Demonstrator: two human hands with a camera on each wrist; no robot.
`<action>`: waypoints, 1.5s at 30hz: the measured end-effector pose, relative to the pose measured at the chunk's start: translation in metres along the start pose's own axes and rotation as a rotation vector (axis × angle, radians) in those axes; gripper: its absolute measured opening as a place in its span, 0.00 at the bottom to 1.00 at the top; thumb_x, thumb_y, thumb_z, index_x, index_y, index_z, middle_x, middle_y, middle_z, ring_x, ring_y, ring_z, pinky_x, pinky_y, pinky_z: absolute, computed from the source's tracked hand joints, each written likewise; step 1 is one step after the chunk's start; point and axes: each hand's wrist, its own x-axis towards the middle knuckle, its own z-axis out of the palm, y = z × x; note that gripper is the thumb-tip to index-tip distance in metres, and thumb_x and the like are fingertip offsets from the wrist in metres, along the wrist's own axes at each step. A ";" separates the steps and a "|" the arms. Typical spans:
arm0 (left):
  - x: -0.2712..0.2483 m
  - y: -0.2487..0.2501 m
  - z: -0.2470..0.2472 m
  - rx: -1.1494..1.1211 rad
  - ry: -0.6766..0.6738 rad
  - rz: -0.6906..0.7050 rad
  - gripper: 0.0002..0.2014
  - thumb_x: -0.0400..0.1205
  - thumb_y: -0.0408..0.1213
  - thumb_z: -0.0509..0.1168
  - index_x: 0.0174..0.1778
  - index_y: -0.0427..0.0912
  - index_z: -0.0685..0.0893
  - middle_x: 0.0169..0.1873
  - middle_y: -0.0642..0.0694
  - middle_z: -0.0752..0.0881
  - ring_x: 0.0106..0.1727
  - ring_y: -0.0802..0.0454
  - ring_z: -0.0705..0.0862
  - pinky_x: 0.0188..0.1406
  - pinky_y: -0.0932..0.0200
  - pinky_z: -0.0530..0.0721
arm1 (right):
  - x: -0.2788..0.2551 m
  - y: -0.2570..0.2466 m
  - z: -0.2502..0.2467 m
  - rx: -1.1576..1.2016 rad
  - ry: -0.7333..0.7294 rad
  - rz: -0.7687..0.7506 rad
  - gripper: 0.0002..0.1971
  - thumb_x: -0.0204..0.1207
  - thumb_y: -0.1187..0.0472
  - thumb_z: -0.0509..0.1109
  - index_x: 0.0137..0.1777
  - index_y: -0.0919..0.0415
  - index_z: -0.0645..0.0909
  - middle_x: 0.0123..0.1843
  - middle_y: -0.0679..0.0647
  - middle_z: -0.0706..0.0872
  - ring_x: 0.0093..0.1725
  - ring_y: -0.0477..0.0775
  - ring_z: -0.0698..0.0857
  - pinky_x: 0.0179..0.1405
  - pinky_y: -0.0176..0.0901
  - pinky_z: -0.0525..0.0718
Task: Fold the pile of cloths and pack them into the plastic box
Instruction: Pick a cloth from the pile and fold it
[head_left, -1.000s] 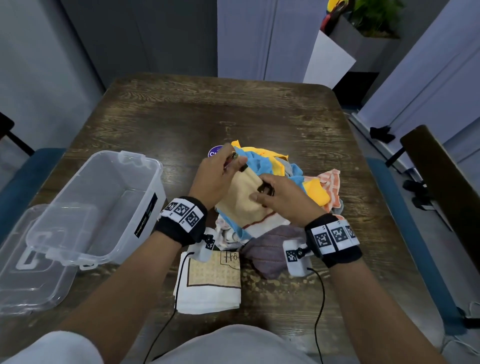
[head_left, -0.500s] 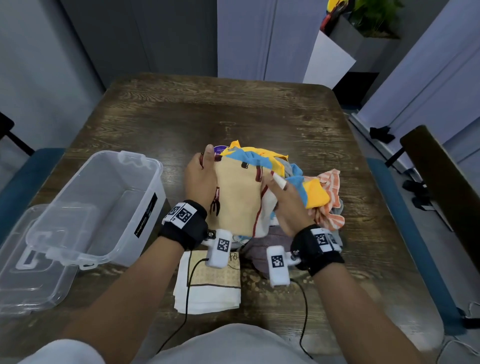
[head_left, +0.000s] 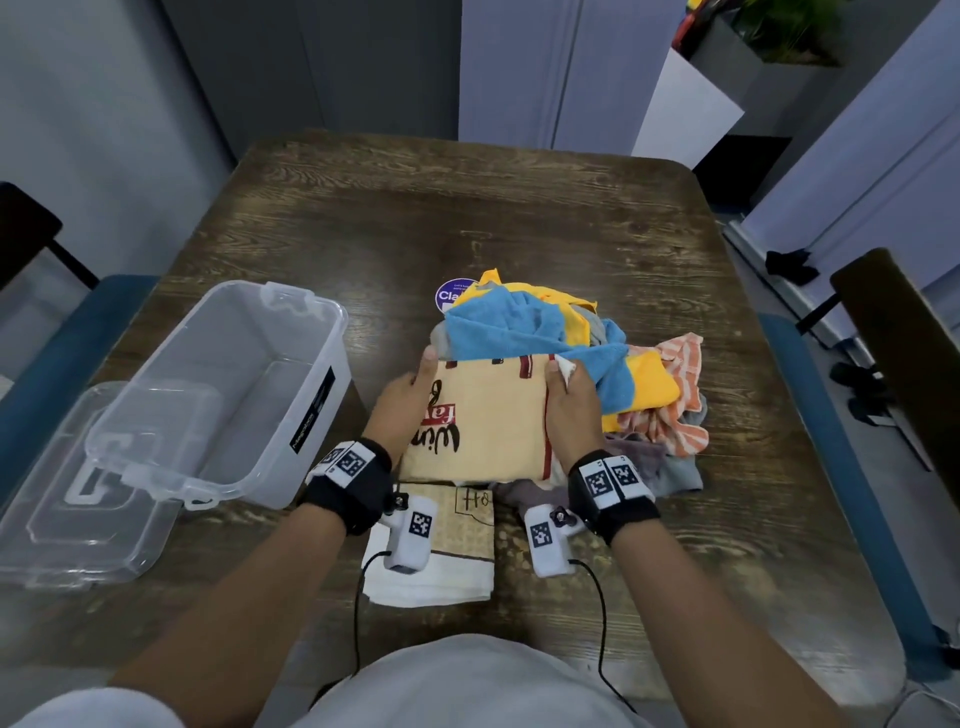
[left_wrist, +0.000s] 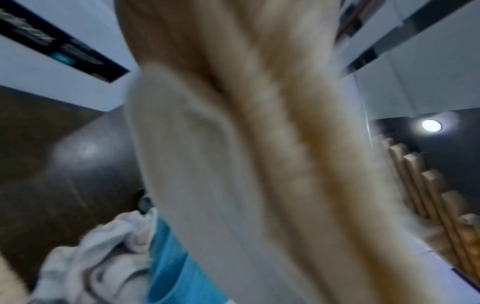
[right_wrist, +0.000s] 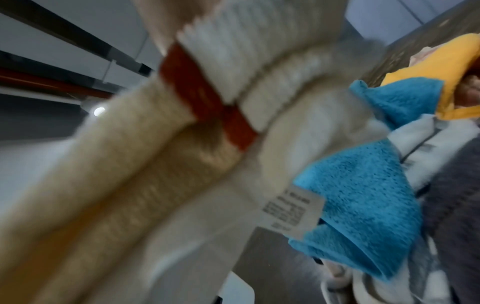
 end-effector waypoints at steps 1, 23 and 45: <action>-0.003 -0.011 0.002 -0.041 -0.045 -0.022 0.36 0.79 0.75 0.53 0.53 0.46 0.89 0.44 0.46 0.93 0.49 0.48 0.92 0.57 0.46 0.88 | -0.002 0.003 0.003 -0.008 -0.008 0.022 0.13 0.90 0.51 0.58 0.61 0.60 0.77 0.54 0.49 0.84 0.56 0.51 0.82 0.59 0.48 0.78; -0.030 -0.187 0.011 0.647 0.152 -0.245 0.21 0.92 0.52 0.45 0.63 0.37 0.70 0.55 0.29 0.86 0.56 0.29 0.84 0.49 0.41 0.78 | -0.082 0.139 0.097 -0.669 -0.347 0.280 0.18 0.89 0.41 0.45 0.66 0.53 0.60 0.55 0.68 0.87 0.51 0.72 0.87 0.51 0.68 0.85; 0.061 -0.190 -0.011 0.624 -0.025 -0.023 0.25 0.85 0.62 0.59 0.59 0.40 0.75 0.54 0.35 0.86 0.55 0.35 0.85 0.52 0.45 0.83 | -0.078 0.173 0.097 -0.575 -0.532 0.422 0.16 0.85 0.44 0.65 0.55 0.58 0.78 0.57 0.61 0.88 0.57 0.66 0.88 0.57 0.56 0.85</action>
